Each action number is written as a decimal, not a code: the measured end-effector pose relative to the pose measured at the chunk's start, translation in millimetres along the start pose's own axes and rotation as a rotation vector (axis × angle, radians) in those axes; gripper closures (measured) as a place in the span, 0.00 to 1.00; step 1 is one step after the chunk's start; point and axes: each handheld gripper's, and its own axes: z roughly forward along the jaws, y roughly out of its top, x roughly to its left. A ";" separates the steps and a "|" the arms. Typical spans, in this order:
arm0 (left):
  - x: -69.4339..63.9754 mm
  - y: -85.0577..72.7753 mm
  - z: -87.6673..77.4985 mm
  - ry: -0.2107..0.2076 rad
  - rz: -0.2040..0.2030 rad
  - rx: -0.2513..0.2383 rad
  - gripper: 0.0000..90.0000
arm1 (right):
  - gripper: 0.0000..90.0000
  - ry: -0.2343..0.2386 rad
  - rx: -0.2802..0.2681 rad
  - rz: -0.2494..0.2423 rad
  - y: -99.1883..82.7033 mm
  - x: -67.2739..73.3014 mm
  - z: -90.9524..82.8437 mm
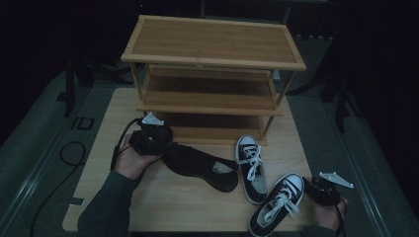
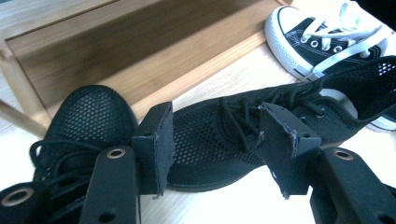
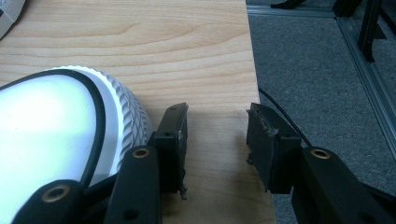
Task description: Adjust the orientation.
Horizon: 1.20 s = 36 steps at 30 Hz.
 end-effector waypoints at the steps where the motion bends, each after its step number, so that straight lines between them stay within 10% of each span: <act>1: -1.6 0.5 1.4 0.001 0.002 0.000 0.52 | 0.64 0.000 0.000 0.000 0.0 0.0 0.0; 36: -60.0 16.2 50.8 -0.076 0.122 0.054 0.52 | 0.63 0.003 0.000 0.001 0.6 0.1 0.7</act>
